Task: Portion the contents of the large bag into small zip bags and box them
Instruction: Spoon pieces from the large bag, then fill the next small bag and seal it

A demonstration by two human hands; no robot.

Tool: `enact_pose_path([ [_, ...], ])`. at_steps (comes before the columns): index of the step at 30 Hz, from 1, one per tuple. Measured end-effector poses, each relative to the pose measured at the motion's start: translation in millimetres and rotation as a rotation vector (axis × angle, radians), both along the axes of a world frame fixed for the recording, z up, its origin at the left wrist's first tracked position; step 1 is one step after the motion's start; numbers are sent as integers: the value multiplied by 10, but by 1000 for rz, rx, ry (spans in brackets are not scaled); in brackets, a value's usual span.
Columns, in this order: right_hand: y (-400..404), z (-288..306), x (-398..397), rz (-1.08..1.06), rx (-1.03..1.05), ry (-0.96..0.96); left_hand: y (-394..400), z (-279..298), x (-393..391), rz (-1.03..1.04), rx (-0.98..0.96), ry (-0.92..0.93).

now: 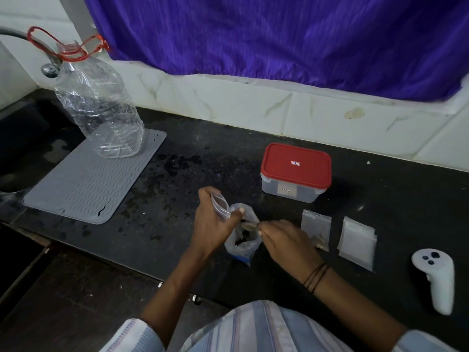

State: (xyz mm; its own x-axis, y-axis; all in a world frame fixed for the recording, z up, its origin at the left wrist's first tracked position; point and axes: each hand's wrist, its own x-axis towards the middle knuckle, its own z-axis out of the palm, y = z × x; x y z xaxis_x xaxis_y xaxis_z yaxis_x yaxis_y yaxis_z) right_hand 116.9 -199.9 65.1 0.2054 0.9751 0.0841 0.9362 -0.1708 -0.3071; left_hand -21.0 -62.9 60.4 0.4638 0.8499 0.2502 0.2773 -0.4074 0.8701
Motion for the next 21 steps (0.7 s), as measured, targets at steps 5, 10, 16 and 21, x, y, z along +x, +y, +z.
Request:
enact_pose_path([
  [5,-33,-101,-45,-51,7,-6,-73,39,84,-70,9,-87],
  [10,-116,268,-20,-142,346,585,-230,149,213,-106,52,-26],
  [16,-166,359,6,-243,511,673,-528,297,476,-228,177,24],
  [21,-275,321,35,-455,633,888,-670,212,588,-317,43,33],
])
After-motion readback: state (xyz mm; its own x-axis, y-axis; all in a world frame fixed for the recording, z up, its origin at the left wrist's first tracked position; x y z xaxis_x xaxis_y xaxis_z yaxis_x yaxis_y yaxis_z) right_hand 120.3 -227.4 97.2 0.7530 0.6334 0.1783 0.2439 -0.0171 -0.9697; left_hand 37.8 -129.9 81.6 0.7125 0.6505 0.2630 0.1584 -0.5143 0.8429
